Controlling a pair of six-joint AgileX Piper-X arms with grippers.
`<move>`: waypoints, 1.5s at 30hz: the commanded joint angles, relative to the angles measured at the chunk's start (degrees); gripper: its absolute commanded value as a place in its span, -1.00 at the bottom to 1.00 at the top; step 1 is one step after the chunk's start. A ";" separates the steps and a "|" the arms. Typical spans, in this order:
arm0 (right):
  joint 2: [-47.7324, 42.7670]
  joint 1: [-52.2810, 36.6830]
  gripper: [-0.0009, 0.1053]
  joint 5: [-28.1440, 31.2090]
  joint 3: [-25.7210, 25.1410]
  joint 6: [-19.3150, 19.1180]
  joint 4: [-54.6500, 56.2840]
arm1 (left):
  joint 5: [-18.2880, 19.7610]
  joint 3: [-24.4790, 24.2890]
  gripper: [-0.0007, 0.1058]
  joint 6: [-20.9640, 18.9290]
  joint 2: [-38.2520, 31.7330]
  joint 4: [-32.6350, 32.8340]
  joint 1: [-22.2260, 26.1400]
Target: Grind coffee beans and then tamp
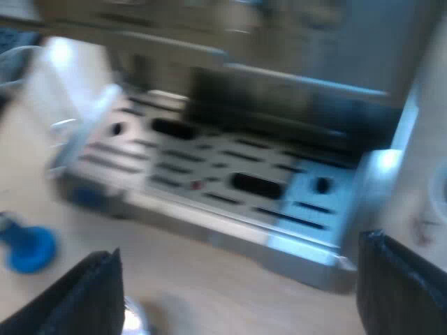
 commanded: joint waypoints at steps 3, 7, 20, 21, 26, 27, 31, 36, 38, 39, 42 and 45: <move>-1.30 -8.09 0.33 -4.81 -0.70 -4.04 2.39 | 2.34 -0.35 0.51 -0.75 -0.30 -0.05 6.58; -2.49 -14.22 0.33 -6.96 -0.70 -7.14 4.74 | 2.68 -0.35 0.51 -0.75 -0.30 0.37 9.59; -4.64 -34.06 0.33 -18.71 -0.70 -17.10 11.87 | 2.24 -0.35 0.51 -0.64 -5.63 3.91 9.59; -4.94 -35.55 0.33 -20.24 -0.70 -17.10 11.87 | 1.90 -0.35 0.51 -0.64 -6.96 4.40 9.59; -7.27 -37.80 0.33 -20.53 -0.70 -19.00 11.87 | 0.63 -0.35 0.51 -0.64 -12.20 5.74 9.59; -8.44 -37.81 0.33 -20.53 -0.70 -19.75 11.87 | 0.61 -0.35 0.51 -0.64 -13.98 6.40 9.59; -12.51 -37.81 0.33 -20.53 -0.44 -19.74 11.53 | 0.61 -0.35 0.51 -0.64 -18.78 7.55 9.59; -19.28 -37.81 0.33 -20.53 1.74 -19.63 10.72 | 0.61 -0.35 0.51 -0.64 -24.19 8.62 9.59; -22.31 -37.81 0.33 -20.53 3.25 -19.27 10.27 | 0.61 -0.35 0.51 -0.64 -25.96 9.82 9.59; -24.32 -37.81 0.33 -20.53 4.06 -19.22 10.27 | 0.61 -0.35 0.51 -0.64 -27.27 10.99 9.59; -28.89 -37.81 0.33 -20.53 6.35 -19.23 10.29 | -0.51 -0.35 0.51 -0.64 -30.40 13.59 9.59; -33.20 -37.81 0.33 -20.53 8.52 -18.71 10.29 | -1.45 -0.35 0.51 -0.64 -33.39 15.54 9.59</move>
